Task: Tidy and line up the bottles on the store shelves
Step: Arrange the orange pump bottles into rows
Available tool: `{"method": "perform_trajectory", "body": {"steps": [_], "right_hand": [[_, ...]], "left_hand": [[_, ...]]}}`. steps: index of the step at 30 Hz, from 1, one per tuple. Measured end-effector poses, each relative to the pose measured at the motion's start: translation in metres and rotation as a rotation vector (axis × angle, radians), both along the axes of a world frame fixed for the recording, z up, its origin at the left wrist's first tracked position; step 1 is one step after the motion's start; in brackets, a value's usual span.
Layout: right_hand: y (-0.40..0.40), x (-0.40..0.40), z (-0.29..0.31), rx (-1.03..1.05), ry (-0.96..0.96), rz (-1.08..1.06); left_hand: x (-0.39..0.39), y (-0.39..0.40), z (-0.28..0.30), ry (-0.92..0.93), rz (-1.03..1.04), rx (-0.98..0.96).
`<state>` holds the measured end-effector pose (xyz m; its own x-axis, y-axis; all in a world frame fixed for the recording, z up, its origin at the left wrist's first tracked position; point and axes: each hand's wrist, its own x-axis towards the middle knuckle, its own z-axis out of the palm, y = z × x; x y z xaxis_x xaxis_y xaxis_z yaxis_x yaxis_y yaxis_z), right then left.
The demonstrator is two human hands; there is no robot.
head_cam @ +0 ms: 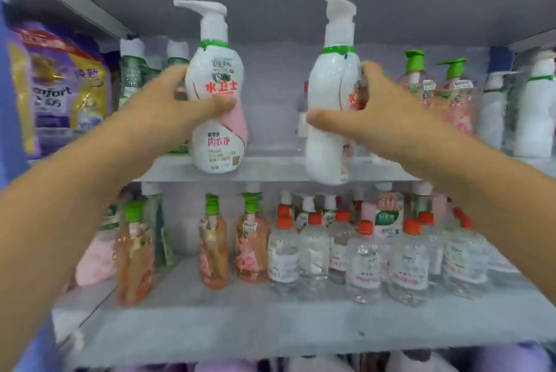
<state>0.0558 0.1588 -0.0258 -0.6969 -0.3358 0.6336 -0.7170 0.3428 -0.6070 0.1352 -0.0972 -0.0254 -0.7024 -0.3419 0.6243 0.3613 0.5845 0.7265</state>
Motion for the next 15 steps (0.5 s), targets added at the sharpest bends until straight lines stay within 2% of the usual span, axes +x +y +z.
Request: {"method": "perform_trajectory", "body": {"steps": [2, 6, 11, 15], "right_hand": [[0.036, 0.028, -0.028, 0.031, 0.000, 0.079], [0.066, 0.033, -0.113, 0.014, -0.270, 0.234], [0.057, -0.010, -0.213, -0.069, -0.387, 0.171], [0.038, -0.037, -0.240, -0.168, -0.395, 0.096]], "left_hand": [[0.032, 0.022, -0.024, 0.037, -0.021, -0.010], [0.049, 0.057, -0.114, -0.084, -0.058, 0.148], [0.015, 0.067, -0.214, -0.202, 0.065, 0.252], [-0.018, 0.058, -0.245, -0.224, 0.102, 0.268]]}}
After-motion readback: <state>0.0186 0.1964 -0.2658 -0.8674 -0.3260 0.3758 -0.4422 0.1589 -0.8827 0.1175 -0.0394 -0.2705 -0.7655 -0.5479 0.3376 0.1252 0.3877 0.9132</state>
